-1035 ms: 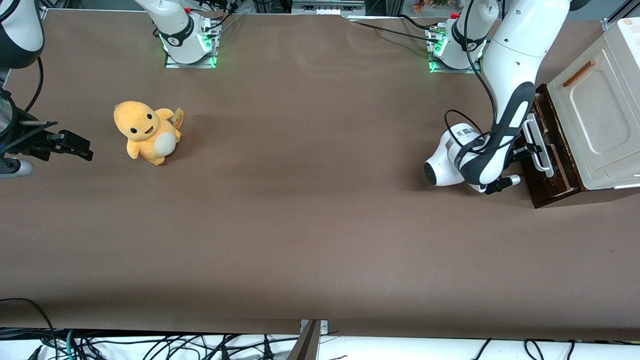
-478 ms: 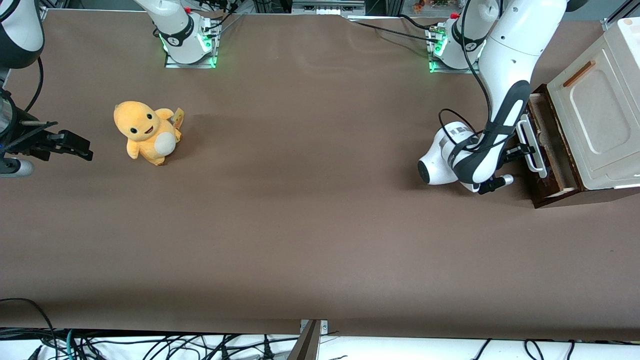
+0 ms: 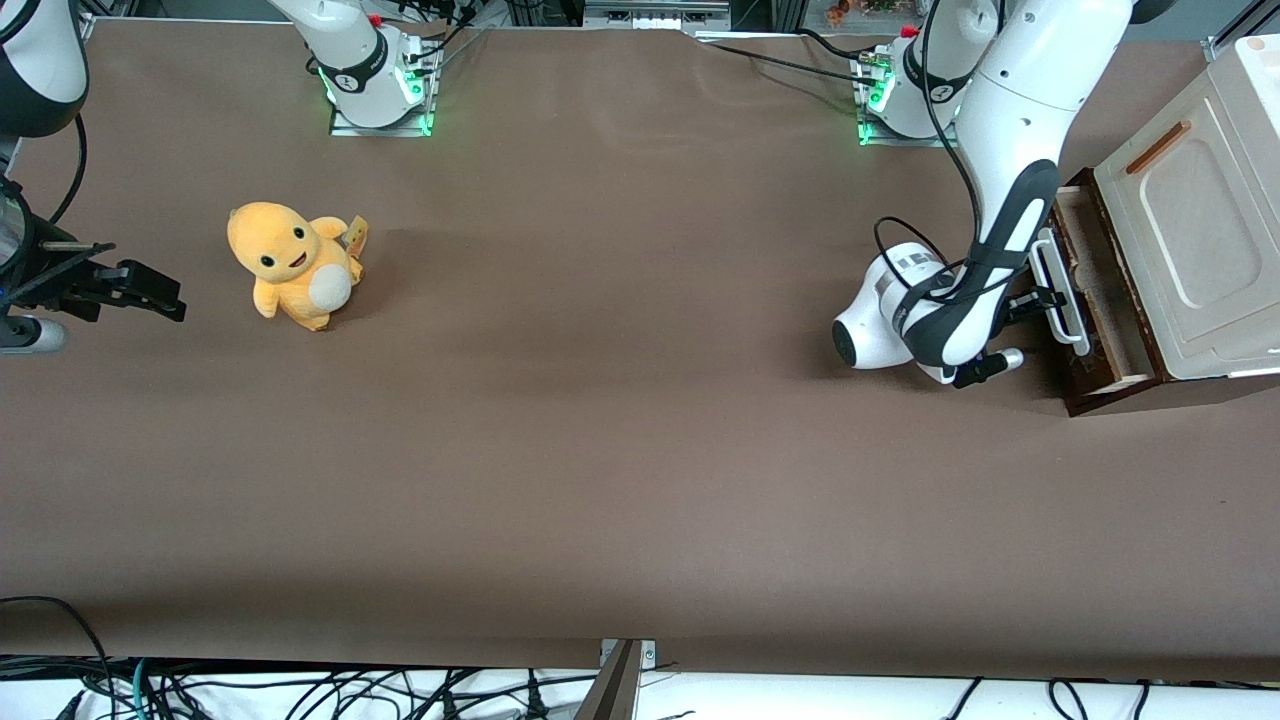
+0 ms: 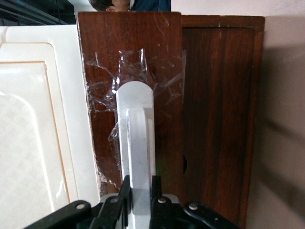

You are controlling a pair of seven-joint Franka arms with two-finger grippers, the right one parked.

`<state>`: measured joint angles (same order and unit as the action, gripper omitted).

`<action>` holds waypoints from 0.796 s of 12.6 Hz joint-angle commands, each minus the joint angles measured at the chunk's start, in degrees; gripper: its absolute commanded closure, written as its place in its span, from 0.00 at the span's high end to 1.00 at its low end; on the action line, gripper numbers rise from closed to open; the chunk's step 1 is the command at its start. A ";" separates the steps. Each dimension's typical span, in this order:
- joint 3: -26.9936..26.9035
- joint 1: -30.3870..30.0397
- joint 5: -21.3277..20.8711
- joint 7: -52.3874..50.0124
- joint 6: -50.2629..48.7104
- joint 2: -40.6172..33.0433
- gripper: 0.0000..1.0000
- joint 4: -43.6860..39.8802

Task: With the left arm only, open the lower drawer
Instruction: 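Pull the handle outward with the left gripper, sliding the drawer out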

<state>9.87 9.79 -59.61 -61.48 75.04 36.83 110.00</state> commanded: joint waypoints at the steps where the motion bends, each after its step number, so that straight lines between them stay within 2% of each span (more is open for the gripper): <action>1: 0.59 0.40 2.30 0.66 -1.92 -0.44 0.14 -1.54; 10: 0.76 0.40 3.18 0.57 -1.92 -0.44 0.13 -1.63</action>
<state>10.43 9.82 -58.29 -61.48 74.70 36.83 109.21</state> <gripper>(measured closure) 0.811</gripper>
